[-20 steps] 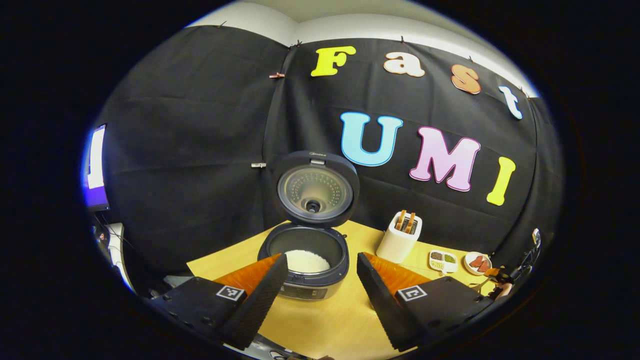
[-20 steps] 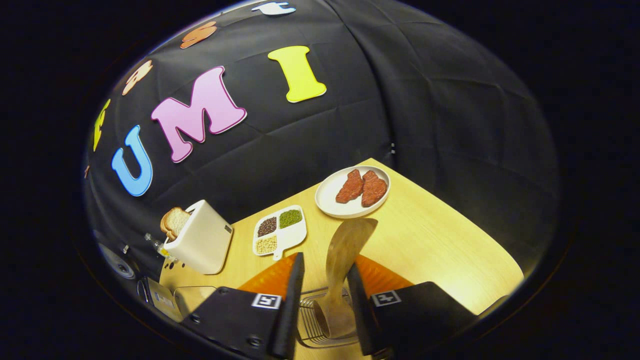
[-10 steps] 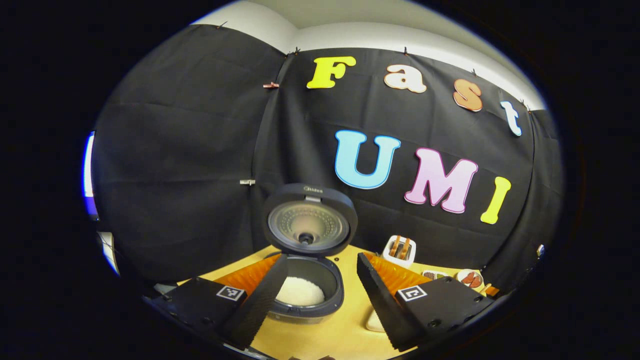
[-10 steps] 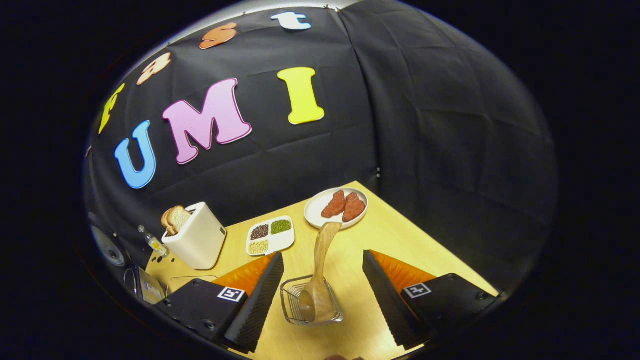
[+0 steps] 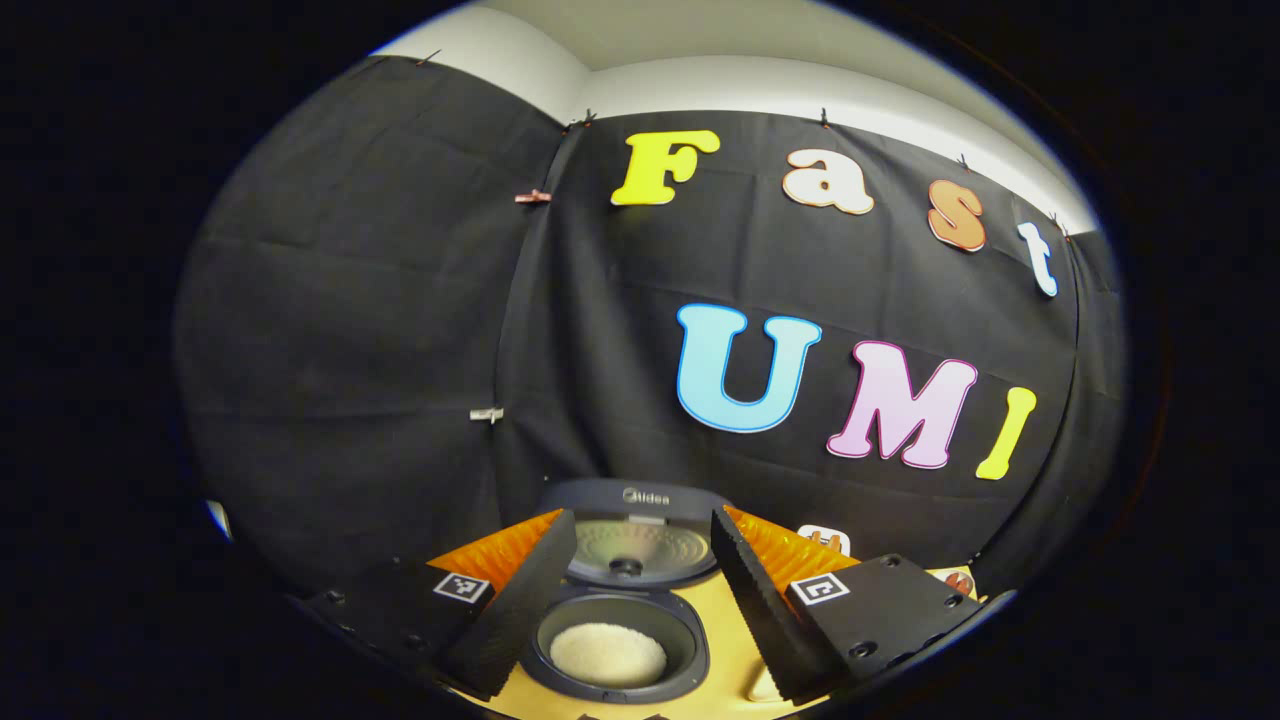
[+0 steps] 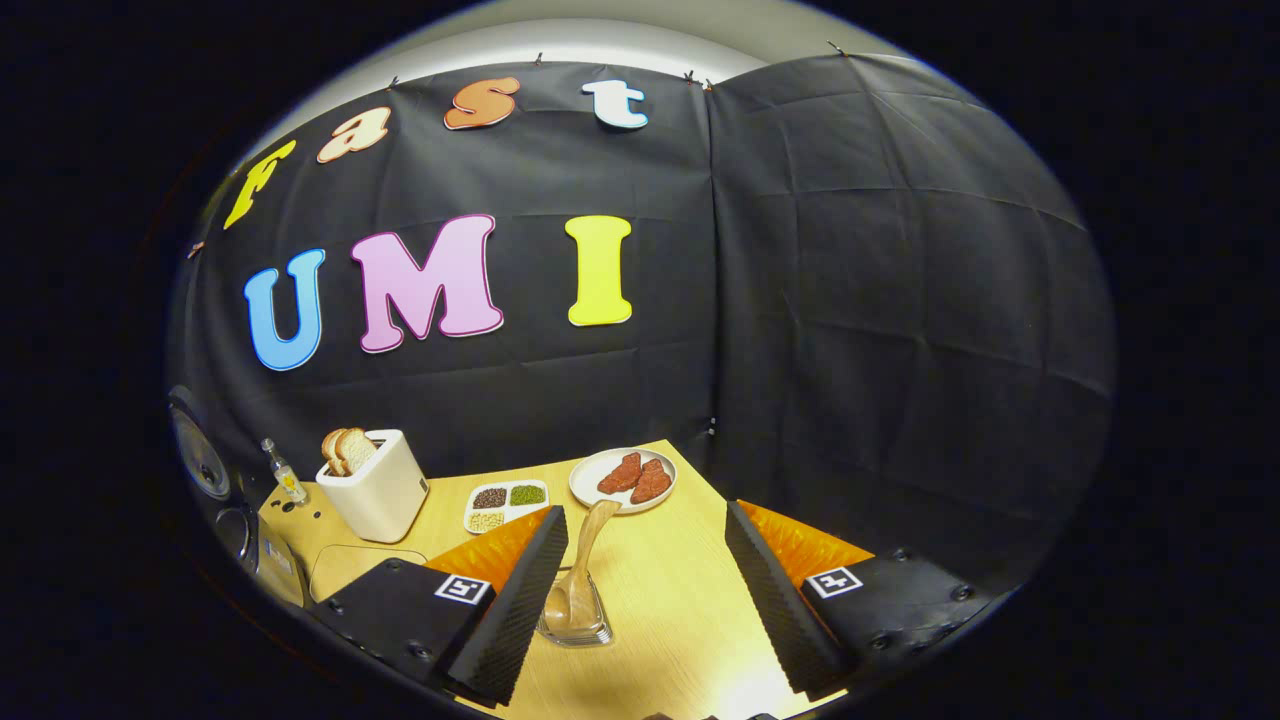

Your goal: Close the left gripper, press the button to open the rice cooker; take a wooden spoon from the chopstick holder with the right hand, scoop a spoonful of rice and pour it into the rice cooker, then put the wooden spoon back into the chopstick holder.

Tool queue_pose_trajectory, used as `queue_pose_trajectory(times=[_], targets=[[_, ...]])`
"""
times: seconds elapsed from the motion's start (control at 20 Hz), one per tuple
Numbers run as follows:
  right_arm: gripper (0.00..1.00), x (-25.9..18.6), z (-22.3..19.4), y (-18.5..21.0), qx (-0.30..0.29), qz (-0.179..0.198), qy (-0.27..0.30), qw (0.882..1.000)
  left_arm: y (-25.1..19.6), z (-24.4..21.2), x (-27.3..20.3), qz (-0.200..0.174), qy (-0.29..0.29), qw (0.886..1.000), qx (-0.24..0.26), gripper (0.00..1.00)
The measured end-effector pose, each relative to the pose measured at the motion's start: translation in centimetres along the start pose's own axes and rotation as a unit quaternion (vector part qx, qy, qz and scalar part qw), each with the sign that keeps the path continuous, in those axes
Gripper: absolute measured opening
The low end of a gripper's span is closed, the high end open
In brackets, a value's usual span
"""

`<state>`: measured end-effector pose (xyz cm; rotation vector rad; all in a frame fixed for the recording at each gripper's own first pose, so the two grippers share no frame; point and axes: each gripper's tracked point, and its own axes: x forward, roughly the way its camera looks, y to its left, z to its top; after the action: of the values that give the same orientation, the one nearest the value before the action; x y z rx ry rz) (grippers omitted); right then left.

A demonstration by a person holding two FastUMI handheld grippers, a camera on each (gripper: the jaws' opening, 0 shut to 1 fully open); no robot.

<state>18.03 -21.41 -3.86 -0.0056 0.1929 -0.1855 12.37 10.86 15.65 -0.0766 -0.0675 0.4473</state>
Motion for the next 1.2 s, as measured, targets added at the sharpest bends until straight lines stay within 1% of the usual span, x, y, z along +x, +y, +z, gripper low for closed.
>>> queue_pose_trajectory(times=[0.1, 0.2, 0.35, 0.5, 0.6, 0.8, 1.0, 1.2], targets=[[0.99, -1.7, -0.4, 0.4, -0.003, 0.001, 0.007, 1.0, -0.1, 2.2, 2.2, -0.014, -0.008, 1.0, 0.004, 0.93], [0.99, -3.2, -0.1, 0.1, -0.007, -0.008, 0.003, 1.0, -0.2, 2.9, 4.6, -0.022, -0.001, 1.0, 0.008, 0.91], [0.98, -5.0, 1.5, 0.4, -0.006, -0.011, -0.021, 1.0, -0.1, 1.9, 8.3, -0.028, 0.038, 0.999, 0.026, 0.91], [0.98, -5.5, 2.0, 0.7, -0.003, -0.011, -0.026, 1.0, 0.0, 0.2, 11.3, -0.036, 0.071, 0.996, 0.03, 0.91], [0.99, -5.6, 2.3, 0.7, -0.005, -0.013, -0.027, 1.0, 0.7, -1.4, 13.3, -0.026, 0.096, 0.995, 0.028, 0.92], [0.98, -6.1, 2.1, 1.7, 0.0, -0.003, -0.029, 1.0, 2.2, -3.7, 13.7, 0.001, 0.138, 0.99, 0.015, 0.92], [0.99, -5.5, -0.1, 2.9, -0.002, 0.016, 0.002, 1.0, 2.2, -5.1, 11.9, 0.004, 0.155, 0.987, 0.044, 0.94], [0.98, -4.6, -1.1, 4.6, 0.003, 0.039, 0.015, 0.999, 2.0, -7.0, 8.7, 0.002, 0.18, 0.983, 0.041, 0.96]])
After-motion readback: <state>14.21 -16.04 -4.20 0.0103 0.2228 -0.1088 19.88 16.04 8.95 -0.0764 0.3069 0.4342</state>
